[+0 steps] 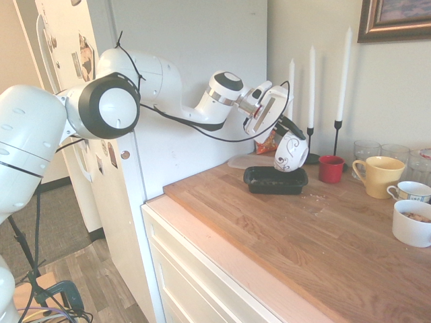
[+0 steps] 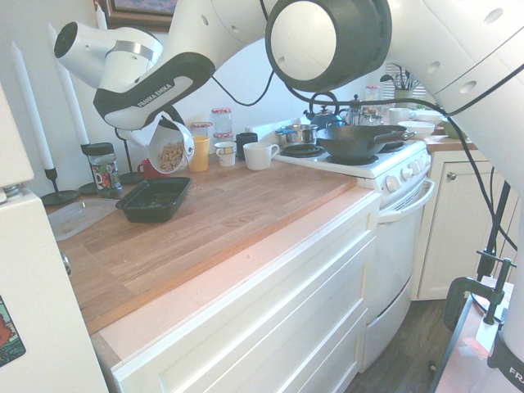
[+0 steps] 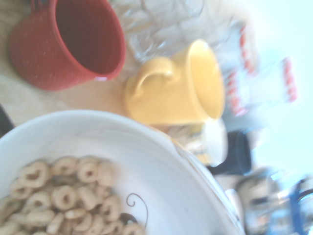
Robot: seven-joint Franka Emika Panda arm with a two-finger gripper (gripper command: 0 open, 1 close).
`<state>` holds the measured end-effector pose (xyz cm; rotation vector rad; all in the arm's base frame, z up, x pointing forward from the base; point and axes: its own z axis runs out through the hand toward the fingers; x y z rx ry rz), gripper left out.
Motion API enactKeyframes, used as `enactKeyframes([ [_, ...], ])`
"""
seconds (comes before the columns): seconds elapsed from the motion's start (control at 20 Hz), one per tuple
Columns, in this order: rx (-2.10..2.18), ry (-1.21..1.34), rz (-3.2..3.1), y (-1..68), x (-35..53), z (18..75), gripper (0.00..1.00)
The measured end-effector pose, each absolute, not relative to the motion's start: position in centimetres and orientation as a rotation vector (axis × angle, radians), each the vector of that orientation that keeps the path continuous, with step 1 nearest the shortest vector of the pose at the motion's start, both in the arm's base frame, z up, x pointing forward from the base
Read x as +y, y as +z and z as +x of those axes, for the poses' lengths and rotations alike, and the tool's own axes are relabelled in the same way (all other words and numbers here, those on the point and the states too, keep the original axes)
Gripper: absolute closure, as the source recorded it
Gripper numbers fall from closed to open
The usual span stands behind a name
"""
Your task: Pour the cereal into the box
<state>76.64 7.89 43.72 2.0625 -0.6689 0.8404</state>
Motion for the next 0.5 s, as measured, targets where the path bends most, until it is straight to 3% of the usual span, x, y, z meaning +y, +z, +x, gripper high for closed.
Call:
enactKeyframes([
  [0.5,-0.466,1.011,1.885,40.3,11.9,74.9,1.0],
])
